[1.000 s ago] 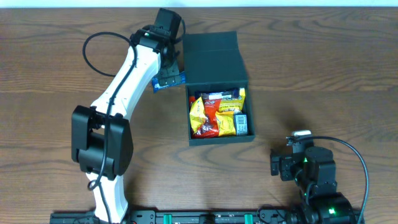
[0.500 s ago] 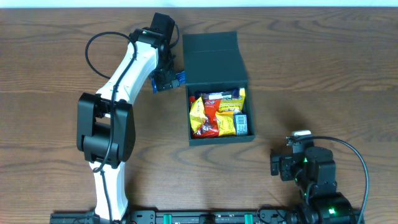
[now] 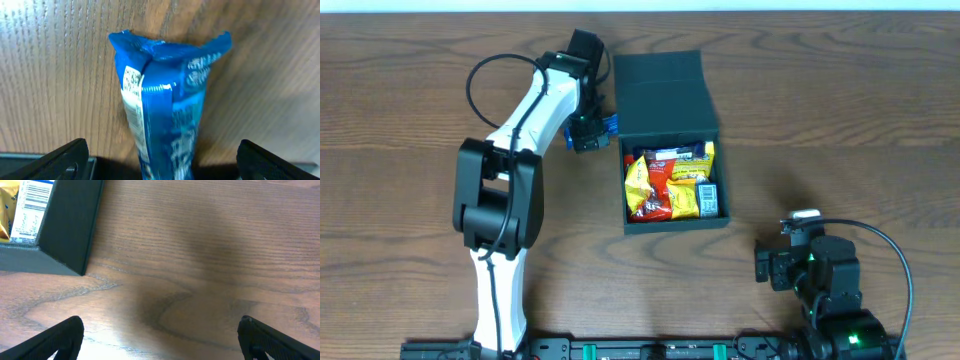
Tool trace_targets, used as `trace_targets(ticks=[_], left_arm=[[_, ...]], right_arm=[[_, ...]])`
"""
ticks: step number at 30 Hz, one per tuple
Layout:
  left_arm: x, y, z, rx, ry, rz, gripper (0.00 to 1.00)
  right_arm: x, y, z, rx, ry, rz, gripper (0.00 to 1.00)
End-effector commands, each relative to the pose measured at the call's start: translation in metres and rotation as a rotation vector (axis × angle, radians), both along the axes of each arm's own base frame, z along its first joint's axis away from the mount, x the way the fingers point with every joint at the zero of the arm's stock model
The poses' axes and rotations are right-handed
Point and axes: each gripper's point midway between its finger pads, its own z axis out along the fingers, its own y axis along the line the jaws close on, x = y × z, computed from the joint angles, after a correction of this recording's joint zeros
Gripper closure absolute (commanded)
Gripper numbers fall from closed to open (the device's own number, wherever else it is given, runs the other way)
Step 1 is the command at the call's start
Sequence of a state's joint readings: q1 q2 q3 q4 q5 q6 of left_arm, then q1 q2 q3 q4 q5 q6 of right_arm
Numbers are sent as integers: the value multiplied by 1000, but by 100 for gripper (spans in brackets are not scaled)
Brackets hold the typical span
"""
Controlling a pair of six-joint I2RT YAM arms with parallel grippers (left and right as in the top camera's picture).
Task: Pack container
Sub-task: 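Lift the blue bar upright with the left gripper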
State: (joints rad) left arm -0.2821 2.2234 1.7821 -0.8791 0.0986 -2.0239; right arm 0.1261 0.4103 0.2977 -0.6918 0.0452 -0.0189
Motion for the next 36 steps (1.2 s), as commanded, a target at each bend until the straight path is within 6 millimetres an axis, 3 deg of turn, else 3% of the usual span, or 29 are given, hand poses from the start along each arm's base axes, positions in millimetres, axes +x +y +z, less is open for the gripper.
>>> trace_targets(ticks=[1,6,13,23,28,36], left_arm=[[1,3,-10,4,25,59,4],[2,8,-11,68,4,57,4],[13,0,-12,62,-44,37,4],[11,-5,-30,69,-20,24,0],[12,-5,-30,73,-22,25,27],[11,-5,-30,72,-22,24,63]], right_arm=[[0,-3,1,-2,-4,-16,1],[0,-3,1,-2,-4,-16,1],[0,-3,1,-2,-4,-16,1],[0,-3,1,-2,-4,-16,1],[0,-3,1,-2,-4,-16,1],[0,-3,1,-2,-4,-16,1]])
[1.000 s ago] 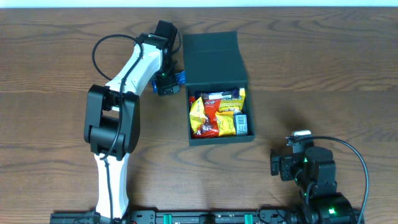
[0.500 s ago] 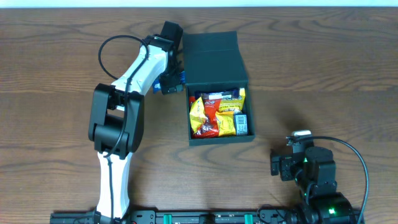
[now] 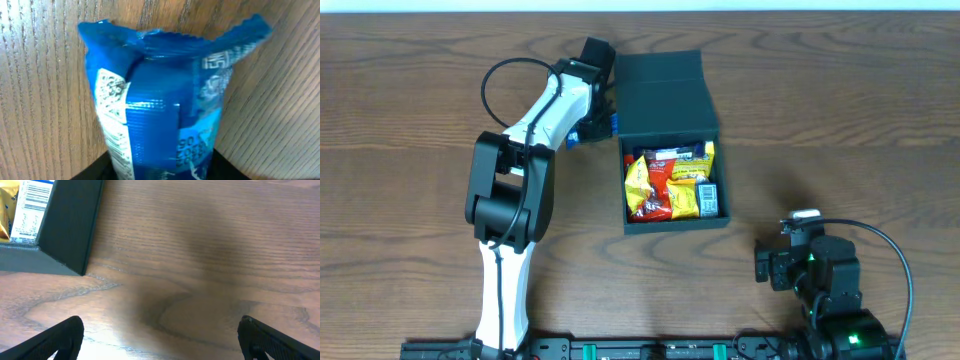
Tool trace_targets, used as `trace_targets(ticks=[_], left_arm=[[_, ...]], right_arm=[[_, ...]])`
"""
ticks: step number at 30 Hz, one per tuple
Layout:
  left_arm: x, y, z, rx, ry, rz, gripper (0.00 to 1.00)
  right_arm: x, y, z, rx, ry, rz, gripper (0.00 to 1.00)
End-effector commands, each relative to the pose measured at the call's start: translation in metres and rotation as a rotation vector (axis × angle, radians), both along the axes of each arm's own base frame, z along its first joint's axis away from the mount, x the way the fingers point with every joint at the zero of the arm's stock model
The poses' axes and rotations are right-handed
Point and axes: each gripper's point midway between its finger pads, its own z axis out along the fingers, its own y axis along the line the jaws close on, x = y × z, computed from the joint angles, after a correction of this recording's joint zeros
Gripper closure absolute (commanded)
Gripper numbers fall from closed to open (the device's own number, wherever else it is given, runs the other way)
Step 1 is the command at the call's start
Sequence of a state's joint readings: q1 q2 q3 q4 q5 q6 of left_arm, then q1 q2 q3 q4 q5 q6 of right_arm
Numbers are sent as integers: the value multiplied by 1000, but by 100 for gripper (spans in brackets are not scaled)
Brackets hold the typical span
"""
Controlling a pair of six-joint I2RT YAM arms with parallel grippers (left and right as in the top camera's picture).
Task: Pack container
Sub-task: 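Lift the blue bar upright with the left gripper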
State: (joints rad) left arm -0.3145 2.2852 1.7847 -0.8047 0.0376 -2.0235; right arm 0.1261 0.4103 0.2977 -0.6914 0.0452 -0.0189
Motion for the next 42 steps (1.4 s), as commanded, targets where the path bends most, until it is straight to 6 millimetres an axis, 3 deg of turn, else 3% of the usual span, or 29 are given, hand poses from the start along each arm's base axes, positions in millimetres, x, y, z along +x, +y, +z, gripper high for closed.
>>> trace_targets(ticks=[1,3,10,14,19,42], left_arm=[[0,4,-6,18,10,47,67],[0,4,-6,19,10,45,73],[0,3,-6,14,11,42,74],[0,2,-6,17,11,-11,82],[3,2,-5,16,1,-23,83],[17,11,50,13,-122,-120,87]], right_arm=[[0,-3,0,-2,-3,-16,1],[0,-3,0,-2,-3,-16,1],[0,-3,0,-2,-3,-16,1],[0,-3,0,-2,-3,-16,1],[0,-3,0,-2,-3,-16,1],[0,-3,0,-2,-3,-16,1]])
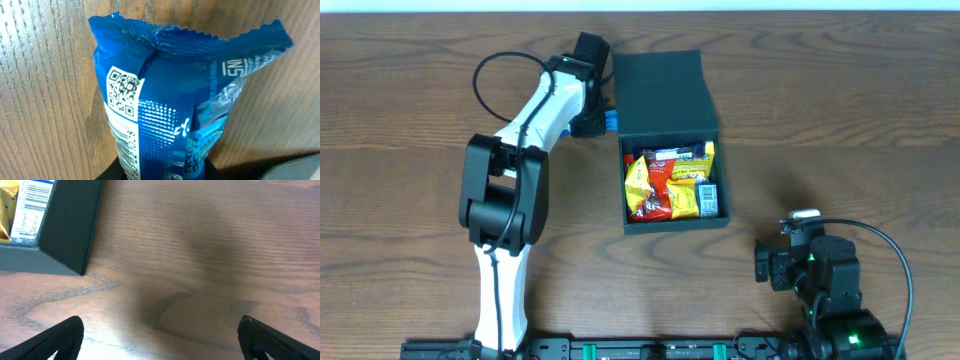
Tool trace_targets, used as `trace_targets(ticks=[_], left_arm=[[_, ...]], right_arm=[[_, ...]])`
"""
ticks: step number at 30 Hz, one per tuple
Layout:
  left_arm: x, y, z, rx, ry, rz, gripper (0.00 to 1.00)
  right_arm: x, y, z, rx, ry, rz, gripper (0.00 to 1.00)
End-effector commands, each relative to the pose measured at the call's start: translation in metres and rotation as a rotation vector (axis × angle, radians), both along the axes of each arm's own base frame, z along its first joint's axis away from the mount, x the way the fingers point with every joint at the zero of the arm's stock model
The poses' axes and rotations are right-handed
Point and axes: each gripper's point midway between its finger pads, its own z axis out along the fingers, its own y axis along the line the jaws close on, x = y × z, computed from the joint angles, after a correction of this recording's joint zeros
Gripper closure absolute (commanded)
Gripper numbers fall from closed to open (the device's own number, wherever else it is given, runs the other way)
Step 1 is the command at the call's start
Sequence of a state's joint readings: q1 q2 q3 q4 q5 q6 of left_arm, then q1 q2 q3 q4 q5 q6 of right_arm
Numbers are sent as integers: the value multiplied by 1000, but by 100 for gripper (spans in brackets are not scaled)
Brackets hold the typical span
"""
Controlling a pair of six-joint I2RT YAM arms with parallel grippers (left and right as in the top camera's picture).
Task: Pack container
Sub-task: 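Lift the blue bar upright with the left gripper, then carry the blue bar over the box and lower it inside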
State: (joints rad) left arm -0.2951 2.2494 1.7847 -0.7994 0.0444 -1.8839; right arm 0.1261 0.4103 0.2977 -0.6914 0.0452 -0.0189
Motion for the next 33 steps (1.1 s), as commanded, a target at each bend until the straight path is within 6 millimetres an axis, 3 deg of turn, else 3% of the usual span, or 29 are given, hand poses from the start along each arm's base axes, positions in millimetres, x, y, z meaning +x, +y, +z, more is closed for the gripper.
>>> trace_targets(ticks=[1,6,16,22,26,30,33], left_arm=[[10,5,36,-1,-85,0,87],[14,13,52,24,-127,14,87],[17,62,79,204,-181,44,86],[15,79,85,250,-178,37,84],[15,93,100,311,-203,32,83],[13,85,111,282,-219,-31,83],[9,61,118,171,-225,-76,85]], right_arm=[[0,-3,0,-2,-3,-16,1],[0,-3,0,-2,-3,-16,1],[0,-3,0,-2,-3,-16,1],[0,-3,0,-2,-3,-16,1],[0,-3,0,-2,-3,-16,1],[0,-3,0,-2,-3,-16,1],[0,-3,0,-2,-3,-16,1]])
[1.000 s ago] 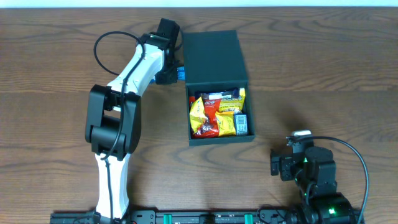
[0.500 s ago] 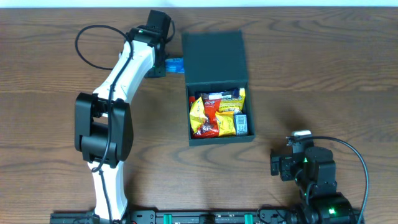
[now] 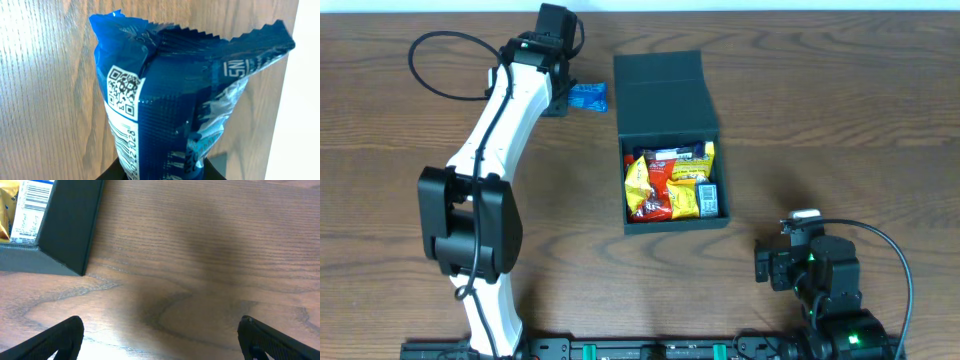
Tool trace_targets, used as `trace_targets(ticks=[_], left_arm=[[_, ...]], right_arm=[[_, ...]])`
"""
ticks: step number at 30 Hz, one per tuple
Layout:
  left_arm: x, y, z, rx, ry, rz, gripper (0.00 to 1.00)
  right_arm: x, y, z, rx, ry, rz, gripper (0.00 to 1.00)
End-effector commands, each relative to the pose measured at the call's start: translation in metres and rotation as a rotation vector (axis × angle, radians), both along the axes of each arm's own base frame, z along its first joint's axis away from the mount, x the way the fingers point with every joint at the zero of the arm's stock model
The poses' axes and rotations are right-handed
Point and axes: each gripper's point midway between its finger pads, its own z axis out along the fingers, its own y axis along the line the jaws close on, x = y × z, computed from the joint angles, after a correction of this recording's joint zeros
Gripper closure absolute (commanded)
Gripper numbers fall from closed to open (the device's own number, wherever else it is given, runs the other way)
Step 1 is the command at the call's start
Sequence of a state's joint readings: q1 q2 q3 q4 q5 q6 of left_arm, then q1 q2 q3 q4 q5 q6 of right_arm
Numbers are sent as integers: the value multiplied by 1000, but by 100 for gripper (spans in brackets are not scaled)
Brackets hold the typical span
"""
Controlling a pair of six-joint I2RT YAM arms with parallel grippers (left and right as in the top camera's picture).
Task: Pack container
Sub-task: 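Carry the blue bar over the box and lower it inside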
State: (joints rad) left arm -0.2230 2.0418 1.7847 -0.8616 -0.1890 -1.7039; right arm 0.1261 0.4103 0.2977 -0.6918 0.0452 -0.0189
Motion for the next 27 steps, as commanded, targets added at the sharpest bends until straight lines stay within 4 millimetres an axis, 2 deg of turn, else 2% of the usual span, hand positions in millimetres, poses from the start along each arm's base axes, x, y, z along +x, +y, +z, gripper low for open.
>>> trace_targets(ticks=[1,2,6,8,9,10,14,17,19,22,27], left_arm=[[-3,-24,24,-96,-30,-81,85],[-5,-29,25,-113,-31,-92,85],[-17,-78,32,-224,-20,-186,85],[-27,-106,32,-273,-7,-194,80],[-30,-113,32,-281,-4,-198,80],[-37,-130,32,-297,4,-208,80],[-59,-173,32,-332,26,-250,80],[-84,-210,32,-369,56,-273,80],[-99,-225,30,-390,83,-239,80],[-110,-238,30,-411,97,-211,79],[-110,-240,30,-404,85,-209,79]], right_arm=[[0,-3,1,-2,-4,-16,1],[0,-3,1,-2,-4,-16,1],[0,-3,1,-2,-4,-16,1],[0,-3,1,-2,-4,-16,1],[0,-3,1,-2,-4,-16,1],[0,-3,1,-2,-4,-16,1],[0,-3,1,-2,-4,-16,1],[0,-3,1,-2,-4,-16,1],[0,-3,1,-2,-4,-16,1],[0,-3,1,-2,-4,-16,1],[0,-3,1,-2,-4,-16,1]])
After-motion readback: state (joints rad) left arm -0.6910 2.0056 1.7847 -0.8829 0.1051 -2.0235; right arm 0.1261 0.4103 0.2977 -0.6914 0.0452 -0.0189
